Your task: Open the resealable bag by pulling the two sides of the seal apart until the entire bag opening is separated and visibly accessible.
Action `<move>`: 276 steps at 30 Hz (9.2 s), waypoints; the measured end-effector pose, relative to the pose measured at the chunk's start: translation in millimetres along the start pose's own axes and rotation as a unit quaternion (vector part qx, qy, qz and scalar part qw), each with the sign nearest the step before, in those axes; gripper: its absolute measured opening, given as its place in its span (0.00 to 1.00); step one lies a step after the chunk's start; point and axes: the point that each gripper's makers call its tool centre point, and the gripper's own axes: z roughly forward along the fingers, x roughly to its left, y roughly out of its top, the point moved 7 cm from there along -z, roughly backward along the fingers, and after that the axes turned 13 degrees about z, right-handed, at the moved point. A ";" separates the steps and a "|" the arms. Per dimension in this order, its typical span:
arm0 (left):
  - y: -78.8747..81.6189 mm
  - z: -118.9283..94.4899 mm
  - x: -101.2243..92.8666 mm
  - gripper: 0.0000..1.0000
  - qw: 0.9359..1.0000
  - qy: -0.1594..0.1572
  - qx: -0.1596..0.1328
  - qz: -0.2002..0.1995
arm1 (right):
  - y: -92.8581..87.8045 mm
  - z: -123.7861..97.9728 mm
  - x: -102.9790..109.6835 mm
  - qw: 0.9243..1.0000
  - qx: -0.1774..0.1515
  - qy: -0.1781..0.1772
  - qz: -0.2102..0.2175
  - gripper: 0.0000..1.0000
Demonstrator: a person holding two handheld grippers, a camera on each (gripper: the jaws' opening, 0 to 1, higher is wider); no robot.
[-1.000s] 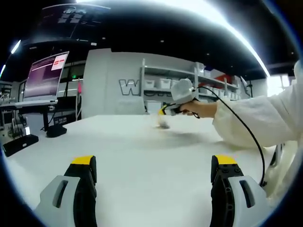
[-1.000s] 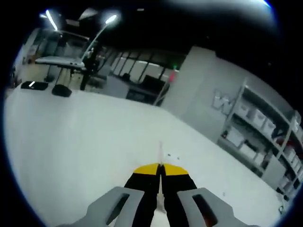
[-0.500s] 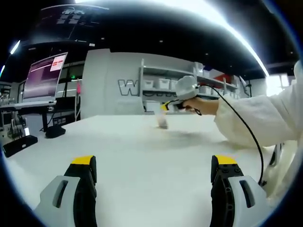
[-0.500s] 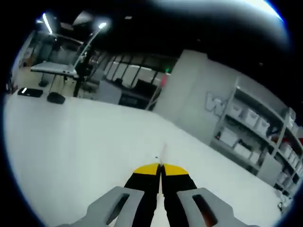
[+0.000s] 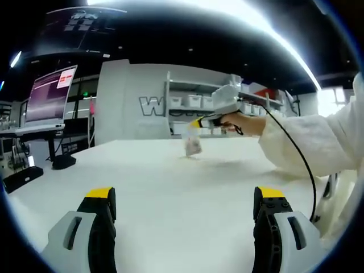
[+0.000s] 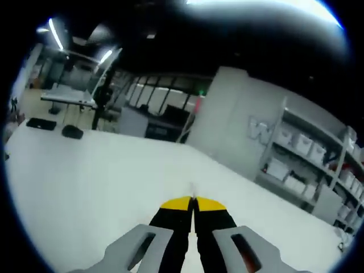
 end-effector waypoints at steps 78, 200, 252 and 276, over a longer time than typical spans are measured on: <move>7.0 -1.0 -12.7 1.00 1.000 -0.014 -0.001 0.014 | 22.8 -68.8 27.5 0.995 -0.047 0.081 -0.023 0.00; 0.1 4.1 -23.3 1.00 0.999 -0.027 0.011 0.019 | -11.6 -175.6 48.1 0.987 -0.083 0.134 -0.009 0.00; 3.5 3.5 -26.4 1.00 0.999 -0.029 0.008 0.022 | -29.5 -234.1 67.8 0.983 -0.092 0.156 -0.016 0.00; 1.8 2.5 -28.1 1.00 0.999 -0.030 0.009 0.021 | -53.4 -265.7 101.3 0.976 -0.074 0.205 -0.006 0.00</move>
